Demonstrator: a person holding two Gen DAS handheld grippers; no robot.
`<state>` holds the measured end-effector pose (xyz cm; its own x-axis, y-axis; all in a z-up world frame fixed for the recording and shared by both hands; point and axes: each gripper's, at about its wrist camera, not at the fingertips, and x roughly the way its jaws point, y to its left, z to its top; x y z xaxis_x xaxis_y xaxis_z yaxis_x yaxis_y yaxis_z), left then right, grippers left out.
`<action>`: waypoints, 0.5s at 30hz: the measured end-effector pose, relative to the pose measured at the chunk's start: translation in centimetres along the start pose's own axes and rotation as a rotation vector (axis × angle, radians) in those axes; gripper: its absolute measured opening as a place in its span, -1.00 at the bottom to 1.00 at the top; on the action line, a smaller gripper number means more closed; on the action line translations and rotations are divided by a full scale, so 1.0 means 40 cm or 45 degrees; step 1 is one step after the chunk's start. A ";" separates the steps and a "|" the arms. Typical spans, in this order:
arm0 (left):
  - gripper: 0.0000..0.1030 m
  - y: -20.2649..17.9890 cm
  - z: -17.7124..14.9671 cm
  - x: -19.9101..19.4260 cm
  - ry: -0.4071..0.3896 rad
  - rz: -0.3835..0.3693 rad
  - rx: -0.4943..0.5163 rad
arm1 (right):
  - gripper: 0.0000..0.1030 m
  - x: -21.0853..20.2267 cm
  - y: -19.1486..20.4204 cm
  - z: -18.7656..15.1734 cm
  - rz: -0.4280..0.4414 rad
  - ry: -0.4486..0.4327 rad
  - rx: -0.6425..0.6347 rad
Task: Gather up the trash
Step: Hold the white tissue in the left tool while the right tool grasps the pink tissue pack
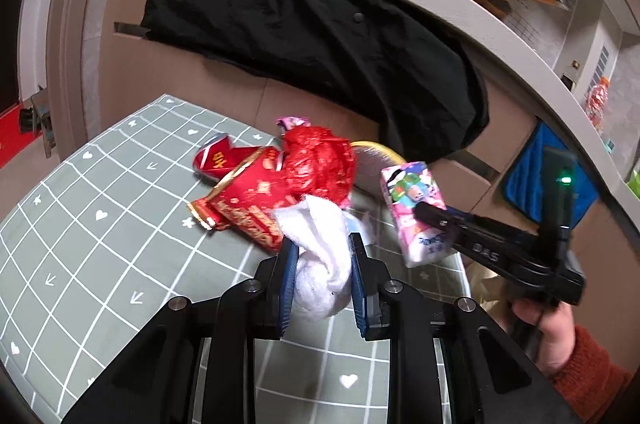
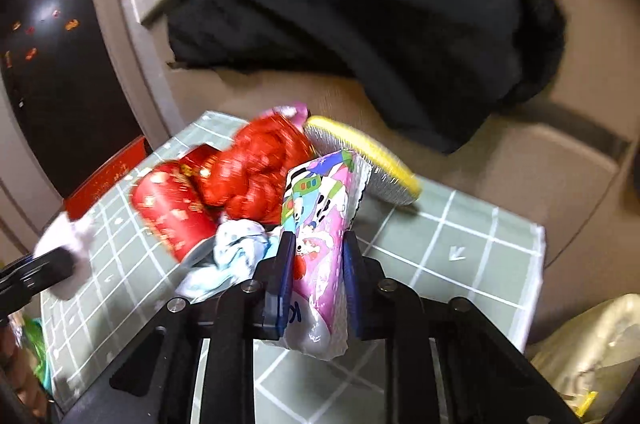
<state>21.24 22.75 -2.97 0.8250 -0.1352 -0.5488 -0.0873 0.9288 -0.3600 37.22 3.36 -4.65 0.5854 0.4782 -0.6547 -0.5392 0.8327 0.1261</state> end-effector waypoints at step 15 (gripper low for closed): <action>-0.51 -0.126 -0.016 -0.029 -0.015 0.000 0.112 | -0.61 -0.211 -0.018 -0.047 0.047 -0.105 -0.021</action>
<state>20.37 18.01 -1.00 0.8315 -0.1318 -0.5397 -0.0381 0.9557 -0.2920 31.53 -1.82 -0.62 0.6125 0.5303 -0.5862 -0.5707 0.8098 0.1362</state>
